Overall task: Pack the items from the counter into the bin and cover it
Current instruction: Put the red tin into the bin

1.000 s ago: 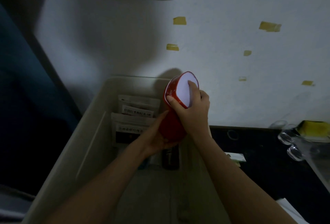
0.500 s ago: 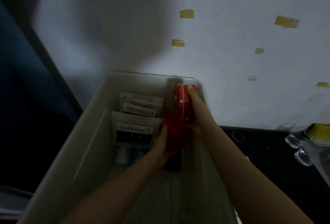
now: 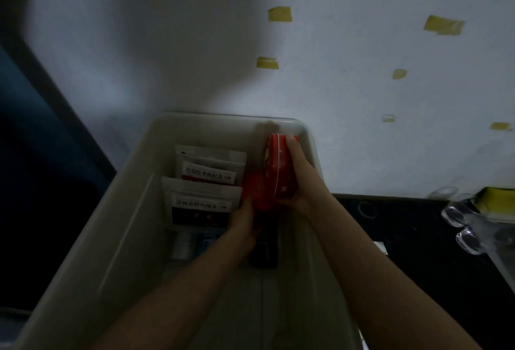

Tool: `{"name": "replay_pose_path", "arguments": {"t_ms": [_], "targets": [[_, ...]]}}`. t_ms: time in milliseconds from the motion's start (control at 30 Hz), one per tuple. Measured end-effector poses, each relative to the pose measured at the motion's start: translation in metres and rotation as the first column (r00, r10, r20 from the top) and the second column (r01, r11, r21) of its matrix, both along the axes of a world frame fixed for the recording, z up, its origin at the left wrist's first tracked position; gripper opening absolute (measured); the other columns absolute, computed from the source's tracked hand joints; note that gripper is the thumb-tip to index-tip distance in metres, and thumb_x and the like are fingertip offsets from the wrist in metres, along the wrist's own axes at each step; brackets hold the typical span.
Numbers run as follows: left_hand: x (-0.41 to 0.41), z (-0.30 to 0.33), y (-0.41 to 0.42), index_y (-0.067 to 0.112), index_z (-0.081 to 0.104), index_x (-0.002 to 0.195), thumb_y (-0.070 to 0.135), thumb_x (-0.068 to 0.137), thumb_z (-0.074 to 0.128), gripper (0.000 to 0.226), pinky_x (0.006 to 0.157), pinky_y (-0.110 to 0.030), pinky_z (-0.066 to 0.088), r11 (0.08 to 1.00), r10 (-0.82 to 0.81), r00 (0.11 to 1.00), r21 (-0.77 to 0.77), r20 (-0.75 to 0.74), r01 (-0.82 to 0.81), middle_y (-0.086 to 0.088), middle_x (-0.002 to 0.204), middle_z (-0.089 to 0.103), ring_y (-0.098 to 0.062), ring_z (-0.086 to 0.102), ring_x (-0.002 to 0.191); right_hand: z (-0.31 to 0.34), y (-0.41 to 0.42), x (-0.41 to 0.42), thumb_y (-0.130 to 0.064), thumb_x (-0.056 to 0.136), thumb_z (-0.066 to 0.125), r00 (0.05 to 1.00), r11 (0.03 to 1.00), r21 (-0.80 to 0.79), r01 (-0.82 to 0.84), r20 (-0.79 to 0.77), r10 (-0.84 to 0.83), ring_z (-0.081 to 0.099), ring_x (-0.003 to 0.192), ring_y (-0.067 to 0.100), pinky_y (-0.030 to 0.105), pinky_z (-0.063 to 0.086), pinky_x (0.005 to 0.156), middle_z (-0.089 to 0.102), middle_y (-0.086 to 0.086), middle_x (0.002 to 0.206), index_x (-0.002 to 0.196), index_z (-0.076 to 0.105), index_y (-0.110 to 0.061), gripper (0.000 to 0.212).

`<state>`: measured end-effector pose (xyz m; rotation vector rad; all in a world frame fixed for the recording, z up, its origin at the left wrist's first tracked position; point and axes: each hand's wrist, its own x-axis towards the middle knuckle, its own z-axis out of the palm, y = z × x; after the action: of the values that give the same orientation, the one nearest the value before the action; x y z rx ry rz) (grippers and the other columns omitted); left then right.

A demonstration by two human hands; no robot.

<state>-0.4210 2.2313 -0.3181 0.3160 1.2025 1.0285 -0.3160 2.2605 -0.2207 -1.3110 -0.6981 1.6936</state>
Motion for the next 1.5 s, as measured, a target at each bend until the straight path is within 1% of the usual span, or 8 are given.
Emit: {"name": "replay_pose_path", "arguments": {"t_ms": [233, 433, 667, 867, 1000, 1167, 1333, 1500], "targets": [[-0.029, 0.059, -0.018, 0.015, 0.061, 0.109, 0.034, 0.089, 0.058, 0.028, 0.092, -0.036, 0.049, 0.953, -0.297, 0.938, 0.003, -0.177, 0.303, -0.008, 0.107, 0.066, -0.022, 0.06, 0.104, 0.014, -0.013, -0.006, -0.07, 0.079, 0.048, 0.998, 0.999, -0.039, -0.036, -0.044, 0.034, 0.058, 0.096, 0.026, 0.048, 0.05, 0.09, 0.059, 0.006, 0.103, 0.125, 0.05, -0.021, 0.068], [-0.077, 0.106, -0.023, 0.021, 0.047, 0.13, 0.036, 0.085, 0.062, 0.049, 0.066, -0.02, 0.046, 0.883, -0.035, 0.806, 0.36, -0.591, 0.302, 0.005, 0.118, 0.055, -0.01, 0.055, 0.098, 0.019, -0.03, -0.015, -0.083, 0.073, 0.035, 0.938, 0.948, -0.066, -0.311, -0.185, 0.295, 0.055, 0.111, 0.031, 0.046, 0.054, 0.082, 0.056, 0.012, 0.125, 0.128, 0.053, -0.022, 0.085], [-0.091, 0.117, -0.025, 0.027, 0.051, 0.123, 0.037, 0.082, 0.065, 0.045, 0.065, -0.015, 0.048, 0.847, -0.065, 0.842, 0.417, -0.536, 0.331, 0.011, 0.104, 0.06, -0.001, 0.058, 0.091, 0.017, -0.028, -0.02, -0.081, 0.076, 0.032, 0.94, 0.944, -0.003, -0.329, -0.102, 0.327, 0.058, 0.113, 0.028, 0.044, 0.054, 0.086, 0.06, 0.01, 0.125, 0.128, 0.054, -0.025, 0.079], [-0.089, 0.114, -0.016, 0.018, 0.048, 0.134, 0.03, 0.095, 0.05, 0.04, 0.075, -0.027, 0.054, 0.839, 0.028, 0.804, 0.451, -0.594, 0.304, -0.004, 0.12, 0.058, -0.012, 0.06, 0.097, 0.008, -0.019, -0.024, -0.05, 0.078, 0.067, 0.979, 0.968, 0.24, -0.078, 0.203, 0.028, 0.067, 0.102, 0.023, 0.044, 0.054, 0.089, 0.066, 0.007, 0.116, 0.132, 0.046, -0.014, 0.069], [-0.092, 0.099, -0.012, 0.013, 0.043, 0.138, 0.023, 0.094, 0.053, 0.046, 0.098, -0.034, 0.042, 0.765, 0.166, 0.324, 0.329, -0.931, 0.554, -0.01, 0.133, 0.051, -0.023, 0.049, 0.119, -0.002, -0.016, -0.019, -0.046, 0.08, 0.066, 0.927, 0.946, 0.294, 0.134, 0.301, -0.224, 0.064, 0.103, 0.025, 0.048, 0.055, 0.088, 0.063, 0.008, 0.118, 0.13, 0.047, -0.011, 0.064], [-0.101, 0.069, -0.007, 0.015, 0.028, 0.144, 0.02, 0.089, 0.058, 0.063, 0.101, -0.034, 0.039, 0.69, 0.144, -0.304, -0.125, -0.942, 0.713, -0.008, 0.144, 0.037, -0.025, 0.038, 0.128, -0.015, -0.015, -0.022, -0.037, 0.086, 0.064, 0.806, 0.97, 0.235, 0.068, 0.559, -0.192, 0.06, 0.107, 0.029, 0.049, 0.057, 0.08, 0.055, 0.012, 0.122, 0.131, 0.038, -0.007, 0.06], [-0.1, 0.061, -0.007, 0.013, 0.044, 0.127, 0.007, 0.081, 0.063, 0.051, 0.09, -0.032, 0.041, 0.684, 0.076, -0.388, -0.235, -0.918, 0.691, -0.009, 0.131, 0.046, -0.025, 0.044, 0.12, -0.019, -0.016, -0.025, -0.034, 0.09, 0.059, 0.712, 0.976, 0.219, -0.02, 0.688, -0.14, 0.061, 0.107, 0.029, 0.045, 0.056, 0.084, 0.058, 0.013, 0.122, 0.13, 0.042, -0.006, 0.051], [-0.102, 0.058, -0.009, 0.012, 0.051, 0.109, 0.001, 0.082, 0.058, 0.03, 0.083, -0.029, 0.042, 0.698, 0.104, -0.293, -0.14, -0.95, 0.702, -0.008, 0.121, 0.05, -0.022, 0.047, 0.111, -0.022, -0.017, -0.031, -0.027, 0.08, 0.07, 0.684, 0.979, 0.173, -0.107, 0.727, -0.054, 0.053, 0.116, 0.031, 0.039, 0.049, 0.093, 0.05, 0.015, 0.132, 0.136, 0.034, -0.01, 0.069]]}}
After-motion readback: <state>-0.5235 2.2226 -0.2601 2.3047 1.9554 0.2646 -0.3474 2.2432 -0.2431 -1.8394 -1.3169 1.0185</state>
